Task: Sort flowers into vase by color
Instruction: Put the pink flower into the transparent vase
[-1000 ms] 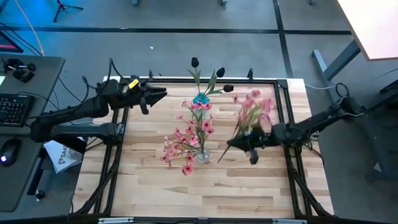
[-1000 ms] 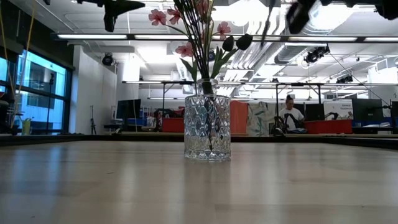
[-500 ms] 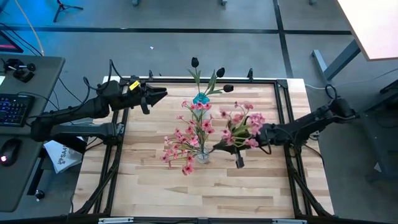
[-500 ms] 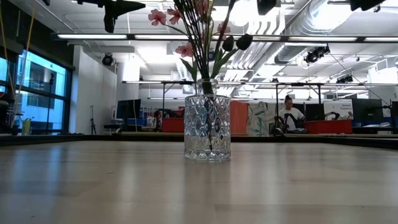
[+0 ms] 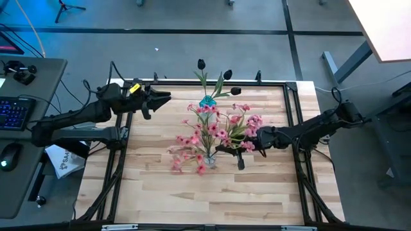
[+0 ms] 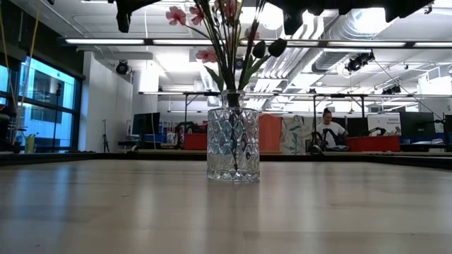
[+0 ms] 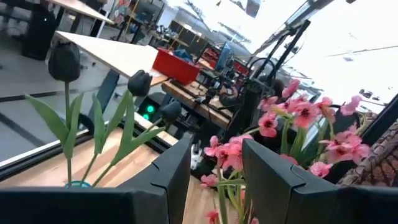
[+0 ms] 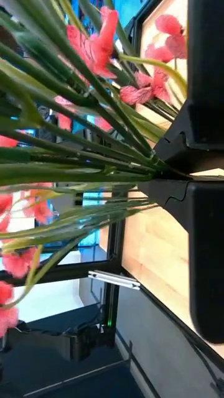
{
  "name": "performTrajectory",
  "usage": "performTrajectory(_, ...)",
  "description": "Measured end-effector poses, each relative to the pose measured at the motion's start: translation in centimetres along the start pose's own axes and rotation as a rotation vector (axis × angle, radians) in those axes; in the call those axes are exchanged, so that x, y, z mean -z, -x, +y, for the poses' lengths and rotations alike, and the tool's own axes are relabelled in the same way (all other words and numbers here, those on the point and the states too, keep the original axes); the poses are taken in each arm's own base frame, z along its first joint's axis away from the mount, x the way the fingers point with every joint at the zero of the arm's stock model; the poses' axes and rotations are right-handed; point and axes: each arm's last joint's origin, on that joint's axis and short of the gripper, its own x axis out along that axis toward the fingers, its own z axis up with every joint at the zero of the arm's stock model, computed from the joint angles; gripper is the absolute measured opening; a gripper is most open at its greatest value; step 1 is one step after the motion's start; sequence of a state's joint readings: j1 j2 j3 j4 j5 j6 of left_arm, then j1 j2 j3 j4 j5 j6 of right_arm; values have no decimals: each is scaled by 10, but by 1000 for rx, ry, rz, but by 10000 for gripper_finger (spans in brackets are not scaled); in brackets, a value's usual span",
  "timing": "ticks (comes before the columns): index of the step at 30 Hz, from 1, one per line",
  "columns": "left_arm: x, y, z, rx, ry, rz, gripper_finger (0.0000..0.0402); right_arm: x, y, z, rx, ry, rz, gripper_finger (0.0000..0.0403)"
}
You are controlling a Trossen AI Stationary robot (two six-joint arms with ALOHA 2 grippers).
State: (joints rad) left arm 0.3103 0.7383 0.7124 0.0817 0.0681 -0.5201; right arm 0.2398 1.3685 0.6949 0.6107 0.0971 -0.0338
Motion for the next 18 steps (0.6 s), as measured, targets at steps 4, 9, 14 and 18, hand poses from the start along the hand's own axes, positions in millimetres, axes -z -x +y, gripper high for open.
performTrajectory(4,-4,8,-3,11,-29,-31,130,0,0,-2,12,-8,2,0)
performTrajectory(9,-9,16,-5,3,-52,-74,130,3,-2,-5,24,-11,13,0)
performTrajectory(14,-12,22,-7,9,-74,-100,130,13,-8,-4,23,-5,49,0)
performTrajectory(18,-14,25,-8,2,-77,-118,130,16,-10,-4,22,-6,62,0)
